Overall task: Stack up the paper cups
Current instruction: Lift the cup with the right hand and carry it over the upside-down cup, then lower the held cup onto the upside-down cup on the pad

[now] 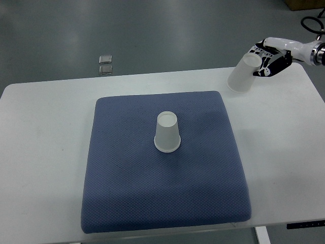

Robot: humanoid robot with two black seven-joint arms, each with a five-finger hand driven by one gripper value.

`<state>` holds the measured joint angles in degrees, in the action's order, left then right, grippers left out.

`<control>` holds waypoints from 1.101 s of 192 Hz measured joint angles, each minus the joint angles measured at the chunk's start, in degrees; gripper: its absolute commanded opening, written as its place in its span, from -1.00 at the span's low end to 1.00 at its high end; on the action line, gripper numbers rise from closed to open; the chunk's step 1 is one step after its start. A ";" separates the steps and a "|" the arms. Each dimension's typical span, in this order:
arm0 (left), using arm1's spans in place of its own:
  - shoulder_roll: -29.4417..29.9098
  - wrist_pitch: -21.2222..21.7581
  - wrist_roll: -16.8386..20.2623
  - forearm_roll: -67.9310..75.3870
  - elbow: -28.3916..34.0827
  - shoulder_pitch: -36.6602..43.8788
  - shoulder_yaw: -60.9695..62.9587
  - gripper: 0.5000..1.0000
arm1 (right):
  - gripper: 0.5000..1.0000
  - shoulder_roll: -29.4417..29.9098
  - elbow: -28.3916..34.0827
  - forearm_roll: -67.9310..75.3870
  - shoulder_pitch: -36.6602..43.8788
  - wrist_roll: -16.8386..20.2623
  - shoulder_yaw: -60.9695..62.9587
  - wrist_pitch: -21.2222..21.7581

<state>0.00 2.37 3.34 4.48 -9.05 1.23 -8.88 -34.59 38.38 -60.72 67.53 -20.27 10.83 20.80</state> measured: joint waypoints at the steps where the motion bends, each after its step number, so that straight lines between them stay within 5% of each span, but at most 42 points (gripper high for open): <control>1: 0.00 0.00 0.00 0.00 0.00 0.00 0.00 1.00 | -1.00 0.01 0.04 0.05 0.09 0.01 0.12 0.22; 70: 0.00 0.00 0.00 0.00 0.00 0.00 0.00 1.00 | -1.00 3.01 5.58 0.61 5.69 0.59 1.74 6.94; 211: 0.00 0.00 0.00 0.00 0.00 0.01 0.00 1.00 | -1.00 10.50 11.91 -0.31 6.45 0.76 0.98 12.03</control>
<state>0.00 2.37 3.34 4.48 -9.05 1.24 -8.87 -24.09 50.29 -61.03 73.98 -19.51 11.82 32.83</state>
